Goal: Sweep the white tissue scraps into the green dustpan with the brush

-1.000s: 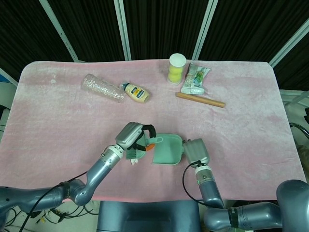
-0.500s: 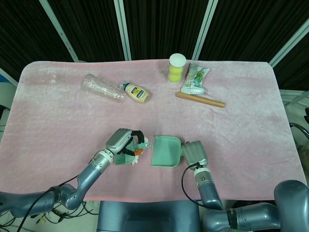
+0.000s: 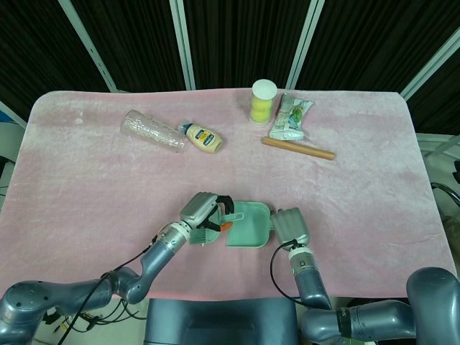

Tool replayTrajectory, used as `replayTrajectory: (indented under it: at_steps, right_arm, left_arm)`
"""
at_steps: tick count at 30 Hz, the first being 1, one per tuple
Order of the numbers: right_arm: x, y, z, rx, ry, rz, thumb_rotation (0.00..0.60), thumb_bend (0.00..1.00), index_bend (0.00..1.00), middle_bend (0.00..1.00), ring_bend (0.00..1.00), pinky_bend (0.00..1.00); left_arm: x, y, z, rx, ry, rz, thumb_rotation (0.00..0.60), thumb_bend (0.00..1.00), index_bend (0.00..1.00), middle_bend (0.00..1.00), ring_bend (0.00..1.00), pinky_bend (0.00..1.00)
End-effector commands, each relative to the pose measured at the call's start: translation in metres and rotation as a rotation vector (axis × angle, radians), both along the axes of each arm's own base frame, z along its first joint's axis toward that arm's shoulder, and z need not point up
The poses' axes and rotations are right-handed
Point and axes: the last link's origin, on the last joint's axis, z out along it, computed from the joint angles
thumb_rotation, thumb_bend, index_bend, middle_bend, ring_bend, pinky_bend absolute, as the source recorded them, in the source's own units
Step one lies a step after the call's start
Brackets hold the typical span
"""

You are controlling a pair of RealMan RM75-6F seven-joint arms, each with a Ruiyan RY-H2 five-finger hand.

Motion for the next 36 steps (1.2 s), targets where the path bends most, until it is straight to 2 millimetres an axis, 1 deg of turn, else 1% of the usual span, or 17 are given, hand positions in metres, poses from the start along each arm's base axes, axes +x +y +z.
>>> replayTrajectory:
  at_steps: [1,4,10,22,29,33,36]
  right_arm:
    - [0.001,-0.001,0.001,-0.002,-0.003,0.001,0.600,0.51,0.62,0.57,0.70,0.81]
    - [0.001,-0.002,0.003,-0.009,-0.008,0.000,0.600,0.51,0.62,0.57,0.70,0.81]
    - [0.000,-0.001,0.005,-0.011,-0.013,-0.007,0.600,0.51,0.62,0.57,0.70,0.81]
    - [-0.004,0.000,0.007,-0.011,-0.012,-0.013,0.600,0.51,0.62,0.57,0.70,0.81]
    - [-0.004,0.000,0.008,-0.014,-0.010,-0.014,0.600,0.51,0.62,0.57,0.70,0.81]
    - [-0.004,0.001,0.008,-0.015,-0.008,-0.013,0.600,0.51,0.62,0.57,0.70,0.81]
    - [-0.005,0.001,0.008,-0.015,-0.006,-0.015,0.600,0.51,0.62,0.57,0.70,0.81]
  left_arm:
    - [0.016,0.001,-0.008,-0.002,-0.024,-0.022,0.600,0.40,0.61,0.65,0.91,1.00]
    - [0.034,0.003,-0.014,0.010,-0.048,-0.050,0.600,0.40,0.61,0.65,0.91,1.00]
    - [0.060,0.006,-0.021,0.028,-0.093,-0.084,0.600,0.40,0.61,0.65,0.91,1.00]
    - [0.095,0.005,-0.020,0.059,-0.184,-0.133,0.600,0.40,0.61,0.65,0.91,1.00]
    - [0.105,0.005,-0.012,0.085,-0.249,-0.144,0.600,0.40,0.61,0.65,0.91,1.00]
    - [0.103,0.008,-0.006,0.098,-0.274,-0.132,0.600,0.40,0.62,0.65,0.91,1.00]
    - [0.097,0.010,0.000,0.105,-0.273,-0.129,0.600,0.40,0.62,0.65,0.91,1.00]
